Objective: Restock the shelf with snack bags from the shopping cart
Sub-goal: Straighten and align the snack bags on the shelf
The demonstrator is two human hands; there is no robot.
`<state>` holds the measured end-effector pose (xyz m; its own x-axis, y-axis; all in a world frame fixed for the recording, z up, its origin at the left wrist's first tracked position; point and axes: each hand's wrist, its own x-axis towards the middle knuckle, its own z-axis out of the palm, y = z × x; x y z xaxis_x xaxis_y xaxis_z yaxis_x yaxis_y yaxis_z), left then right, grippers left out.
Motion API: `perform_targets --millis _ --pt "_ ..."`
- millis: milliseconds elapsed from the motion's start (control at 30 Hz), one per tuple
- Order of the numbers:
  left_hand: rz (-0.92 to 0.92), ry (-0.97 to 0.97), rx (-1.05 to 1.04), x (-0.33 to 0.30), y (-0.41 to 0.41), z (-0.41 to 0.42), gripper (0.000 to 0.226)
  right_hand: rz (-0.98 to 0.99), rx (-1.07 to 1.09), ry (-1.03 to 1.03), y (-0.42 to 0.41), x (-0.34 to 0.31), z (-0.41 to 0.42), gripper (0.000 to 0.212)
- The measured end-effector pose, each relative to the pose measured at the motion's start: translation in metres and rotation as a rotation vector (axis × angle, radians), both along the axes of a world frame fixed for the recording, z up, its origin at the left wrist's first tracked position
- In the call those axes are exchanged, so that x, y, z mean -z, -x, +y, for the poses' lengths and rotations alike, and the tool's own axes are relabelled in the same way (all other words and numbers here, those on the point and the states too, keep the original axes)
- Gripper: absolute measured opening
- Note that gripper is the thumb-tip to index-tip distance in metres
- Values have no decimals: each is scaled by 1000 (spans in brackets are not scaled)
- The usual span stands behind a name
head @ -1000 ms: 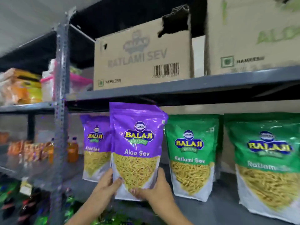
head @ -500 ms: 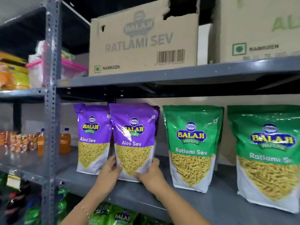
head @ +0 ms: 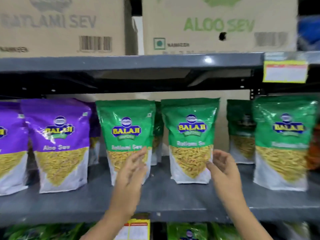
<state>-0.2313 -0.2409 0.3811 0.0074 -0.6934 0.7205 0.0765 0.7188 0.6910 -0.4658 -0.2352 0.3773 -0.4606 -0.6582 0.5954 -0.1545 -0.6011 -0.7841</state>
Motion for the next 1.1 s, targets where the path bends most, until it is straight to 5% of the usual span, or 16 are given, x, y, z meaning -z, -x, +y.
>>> perform_targets --millis 100,267,567,800,1100 --pt "12 -412 160 -5 64 -42 45 68 10 -166 30 5 -12 61" --pt "87 -599 181 5 117 -66 74 172 -210 -365 36 18 -11 88" --pt "-97 -520 217 17 121 -70 72 209 -168 -375 39 13 -3 92" --pt "-258 -489 269 18 128 -63 67 33 -150 -303 46 11 1 66" --pt "-301 -455 277 8 134 -44 55 15 -129 -286 49 12 3 61"
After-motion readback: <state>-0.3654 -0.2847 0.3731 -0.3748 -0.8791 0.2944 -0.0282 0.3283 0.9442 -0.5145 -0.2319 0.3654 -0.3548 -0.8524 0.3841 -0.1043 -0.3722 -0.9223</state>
